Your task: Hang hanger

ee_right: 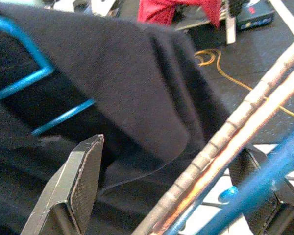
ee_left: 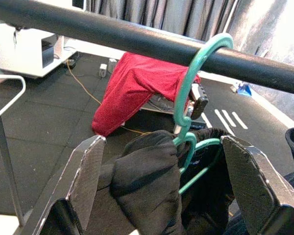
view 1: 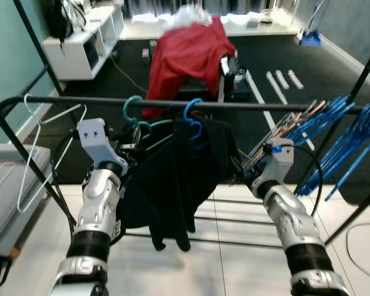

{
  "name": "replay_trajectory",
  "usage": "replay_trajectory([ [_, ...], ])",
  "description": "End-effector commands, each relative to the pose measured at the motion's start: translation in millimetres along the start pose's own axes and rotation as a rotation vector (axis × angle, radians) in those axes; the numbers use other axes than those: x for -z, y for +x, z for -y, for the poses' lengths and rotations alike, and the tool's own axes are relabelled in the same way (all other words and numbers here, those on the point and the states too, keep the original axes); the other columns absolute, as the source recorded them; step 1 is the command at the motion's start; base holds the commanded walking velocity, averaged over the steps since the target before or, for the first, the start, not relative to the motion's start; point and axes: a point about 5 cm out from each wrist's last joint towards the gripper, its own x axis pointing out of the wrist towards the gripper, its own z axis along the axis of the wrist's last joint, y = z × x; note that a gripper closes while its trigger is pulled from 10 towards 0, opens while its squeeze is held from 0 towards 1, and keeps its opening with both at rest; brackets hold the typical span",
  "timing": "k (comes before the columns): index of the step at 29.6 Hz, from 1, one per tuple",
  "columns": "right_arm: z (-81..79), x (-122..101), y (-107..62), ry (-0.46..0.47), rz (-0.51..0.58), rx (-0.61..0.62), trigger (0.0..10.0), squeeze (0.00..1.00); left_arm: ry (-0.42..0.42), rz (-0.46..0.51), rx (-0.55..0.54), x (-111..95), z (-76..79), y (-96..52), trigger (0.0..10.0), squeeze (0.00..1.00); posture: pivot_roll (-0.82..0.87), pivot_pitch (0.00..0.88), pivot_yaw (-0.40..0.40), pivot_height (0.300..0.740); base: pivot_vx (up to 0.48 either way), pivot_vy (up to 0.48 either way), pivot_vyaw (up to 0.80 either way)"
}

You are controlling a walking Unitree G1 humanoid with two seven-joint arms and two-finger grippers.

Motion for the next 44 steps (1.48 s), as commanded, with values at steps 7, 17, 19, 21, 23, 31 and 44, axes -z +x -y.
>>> replay_trajectory([
  [7,-0.9,2,-0.2,0.006,-0.007,-0.002,10.0,0.0,-0.006,-0.04,0.114,7,4.3,-4.3,10.0,0.0,-0.14,0.05,0.011,0.74,0.0,0.0,0.0],
  [17,-0.8,4,-0.6,0.011,-0.011,0.001,10.0,0.0,0.352,-0.075,0.303,-9,-16.1,-0.7,10.0,0.0,-0.14,0.046,0.014,0.74,0.0,0.0,0.0],
  [19,-0.9,4,-0.7,0.011,-0.012,0.001,10.0,0.0,0.476,-0.094,0.29,-11,-23.3,2.6,10.0,0.0,-0.14,0.042,0.017,0.74,0.0,0.0,0.0],
  [21,-0.5,4,-1.1,0.008,-0.008,0.005,10.0,0.0,0.583,-0.101,0.266,-14,-30.9,6.4,10.0,0.0,-0.14,0.039,0.019,0.74,0.0,0.0,0.0],
  [23,-0.5,2,-3.4,-0.029,0.006,0.021,10.0,0.0,0.666,-0.098,0.231,-19,-37.2,11.1,10.0,0.0,-0.14,0.04,0.018,0.74,0.0,0.0,0.0],
  [31,-16.8,-16,-23.1,-0.162,0.145,-0.001,10.0,0.0,0.722,-0.077,0.206,-28,-41.0,17.6,10.0,0.0,-0.15,0.046,0.023,0.74,0.0,0.0,0.0],
  [44,-21.7,-3,-89.1,-0.346,-0.116,0.072,10.0,0.0,0.752,-0.045,0.238,-30,-36.6,20.6,10.0,0.0,-0.19,0.078,0.024,0.74,0.0,0.0,0.0],
])
